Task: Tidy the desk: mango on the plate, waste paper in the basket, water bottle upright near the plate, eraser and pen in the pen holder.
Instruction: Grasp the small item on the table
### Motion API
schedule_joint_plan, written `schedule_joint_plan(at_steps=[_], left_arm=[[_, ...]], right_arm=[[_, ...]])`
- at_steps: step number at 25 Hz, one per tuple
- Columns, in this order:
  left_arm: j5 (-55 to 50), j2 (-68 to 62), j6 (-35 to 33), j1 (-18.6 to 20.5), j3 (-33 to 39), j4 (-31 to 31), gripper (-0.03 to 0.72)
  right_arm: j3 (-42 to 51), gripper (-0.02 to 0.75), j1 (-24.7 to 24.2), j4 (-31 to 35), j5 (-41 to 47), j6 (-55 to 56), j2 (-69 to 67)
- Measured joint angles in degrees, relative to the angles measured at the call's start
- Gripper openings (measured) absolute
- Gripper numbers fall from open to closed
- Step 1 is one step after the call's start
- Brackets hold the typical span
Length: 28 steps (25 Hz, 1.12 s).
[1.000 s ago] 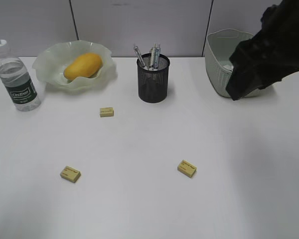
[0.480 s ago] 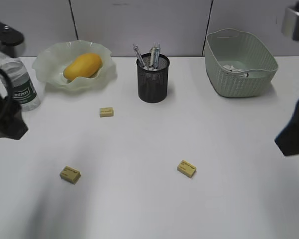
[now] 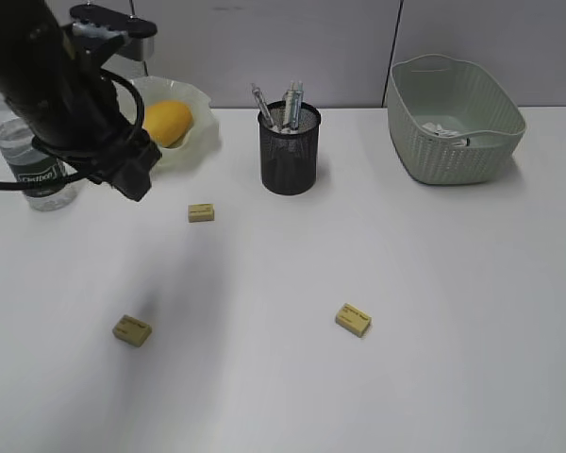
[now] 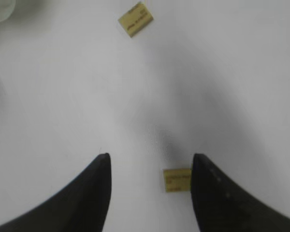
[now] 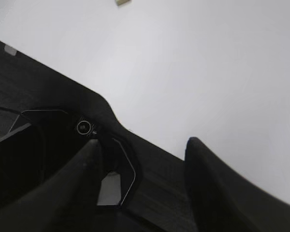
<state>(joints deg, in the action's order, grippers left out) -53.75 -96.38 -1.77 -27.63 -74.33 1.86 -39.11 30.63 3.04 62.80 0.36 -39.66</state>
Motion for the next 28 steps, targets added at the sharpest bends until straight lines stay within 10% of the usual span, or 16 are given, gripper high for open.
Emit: schedule_joint_plan(at_steps=[15,28], left_arm=[[1.40,-16.70,-6.17,3.43,-13.43,-5.98,0.485],[1.29,-29.26,2.81,3.24,-24.07,-6.03,0.567]], right_arm=[[9.39,0.438,0.00,-5.46,-1.65,0.02,20.85],[9.68,0.438,0.00,-5.55,-1.84,0.21,20.85]])
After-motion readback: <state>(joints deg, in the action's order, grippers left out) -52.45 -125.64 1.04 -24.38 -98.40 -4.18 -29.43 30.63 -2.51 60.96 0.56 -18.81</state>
